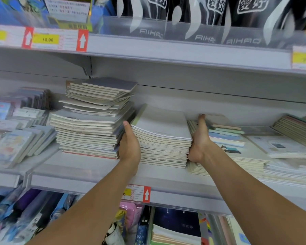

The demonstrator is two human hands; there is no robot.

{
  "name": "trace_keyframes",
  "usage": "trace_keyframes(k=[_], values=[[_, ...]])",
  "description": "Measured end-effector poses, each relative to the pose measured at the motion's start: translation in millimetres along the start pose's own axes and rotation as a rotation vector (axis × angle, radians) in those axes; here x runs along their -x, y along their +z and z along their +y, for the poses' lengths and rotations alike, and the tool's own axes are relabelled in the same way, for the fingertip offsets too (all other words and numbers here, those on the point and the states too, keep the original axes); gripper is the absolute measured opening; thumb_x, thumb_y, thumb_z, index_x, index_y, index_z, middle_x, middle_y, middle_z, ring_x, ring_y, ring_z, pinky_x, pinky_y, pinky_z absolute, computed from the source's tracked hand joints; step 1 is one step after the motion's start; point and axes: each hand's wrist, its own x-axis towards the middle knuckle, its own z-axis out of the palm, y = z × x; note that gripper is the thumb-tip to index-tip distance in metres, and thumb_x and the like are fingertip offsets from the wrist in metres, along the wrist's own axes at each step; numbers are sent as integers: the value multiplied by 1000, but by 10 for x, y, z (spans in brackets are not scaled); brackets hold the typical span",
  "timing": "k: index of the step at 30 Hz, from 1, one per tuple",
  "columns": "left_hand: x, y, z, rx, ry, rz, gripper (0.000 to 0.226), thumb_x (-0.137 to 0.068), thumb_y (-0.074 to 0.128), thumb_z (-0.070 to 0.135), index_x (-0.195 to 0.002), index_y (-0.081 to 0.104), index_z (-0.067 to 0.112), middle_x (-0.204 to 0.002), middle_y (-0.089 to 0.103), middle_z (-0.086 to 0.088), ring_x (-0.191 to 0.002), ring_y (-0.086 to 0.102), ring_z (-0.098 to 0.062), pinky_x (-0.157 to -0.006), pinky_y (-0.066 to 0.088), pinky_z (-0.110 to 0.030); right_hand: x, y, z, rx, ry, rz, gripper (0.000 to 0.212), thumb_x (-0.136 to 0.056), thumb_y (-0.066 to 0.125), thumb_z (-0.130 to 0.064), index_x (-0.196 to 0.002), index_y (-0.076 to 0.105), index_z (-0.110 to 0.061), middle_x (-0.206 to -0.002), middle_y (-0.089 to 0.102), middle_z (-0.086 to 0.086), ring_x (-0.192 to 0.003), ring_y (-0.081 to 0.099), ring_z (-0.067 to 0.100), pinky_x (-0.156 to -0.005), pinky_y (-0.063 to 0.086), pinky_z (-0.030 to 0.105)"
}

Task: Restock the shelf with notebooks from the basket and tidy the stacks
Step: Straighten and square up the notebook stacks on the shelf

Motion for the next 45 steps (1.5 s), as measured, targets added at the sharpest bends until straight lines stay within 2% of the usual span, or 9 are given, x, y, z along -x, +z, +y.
trace_keyframes(k=[7, 14, 21, 25, 28, 31, 35, 38, 45], values=[[-92, 52, -54, -64, 53, 58, 80, -95, 14, 66, -143, 43, 9, -141, 50, -13, -132, 41, -32, -111, 24, -38, -36, -6, 9, -40, 12, 36, 110, -47, 50, -100, -122, 66, -21, -106, 75, 17, -96, 71, 43, -90, 50, 64], [-95, 33, -63, 86, 38, 10, 74, -95, 16, 66, -150, 31, 19, -156, 31, -4, -143, 27, -25, -116, 19, -38, 229, -5, -13, 4, -2, -65, 100, -71, 36, -93, -125, 63, -14, -111, 72, 19, -104, 68, 40, -78, 58, 48], [-64, -3, -33, 41, 12, 26, 77, -99, 13, 61, -145, 41, 6, -148, 40, -14, -139, 31, -31, -115, 19, -41, 372, -169, 184, 96, -114, -79, 110, -80, 28, -89, -151, 37, -6, -121, 64, 8, -109, 60, 23, -91, 46, 37], [-54, -20, -31, -80, 40, 0, 83, -97, 8, 63, -141, 44, 3, -147, 42, -16, -138, 33, -32, -114, 20, -43, 440, -124, 184, 132, -150, -112, 96, -83, 29, -86, -142, 53, -15, -129, 65, 8, -113, 63, 25, -80, 52, 35], [-36, -76, 13, -122, 4, -107, 85, -92, 7, 70, -150, 31, 13, -155, 30, -11, -143, 25, -31, -116, 18, -45, 547, -107, 189, 186, -180, -156, 80, -90, 23, -80, -138, 54, -25, -124, 65, 1, -96, 63, 16, -72, 49, 29], [-43, -217, 39, -180, 31, -285, 84, -87, 18, 78, -153, 24, 26, -158, 26, -3, -145, 23, -25, -116, 18, -45, 587, -161, 242, 181, -193, -206, 81, -92, 17, -77, -147, 44, -24, -140, 57, 3, -122, 57, 20, -100, 43, 33], [-211, -441, -170, -314, 368, -369, 48, -83, 75, 25, -127, 56, 16, -120, 66, 5, -111, 62, -12, -101, 48, -36, 592, -162, 454, 210, -285, -95, 81, -93, 19, -74, -156, 28, -24, -155, 40, -2, -143, 38, 18, -122, 22, 36], [-278, -495, -282, -273, 458, -362, 50, -79, 75, -3, -124, 61, 12, -116, 70, 2, -108, 65, -12, -101, 50, -41, 618, -148, 524, 212, -318, -61, 78, -95, 20, -71, -154, 32, -23, -154, 42, -2, -142, 39, 17, -122, 22, 35], [-243, -482, -341, -210, 574, -276, 50, -76, 77, -4, -122, 62, 9, -116, 70, 1, -107, 65, -7, -96, 51, -23, 614, -197, 536, 305, -350, -48, 65, -102, 24, -58, -154, 31, -19, -148, 46, -2, -132, 45, 13, -108, 29, 25]])
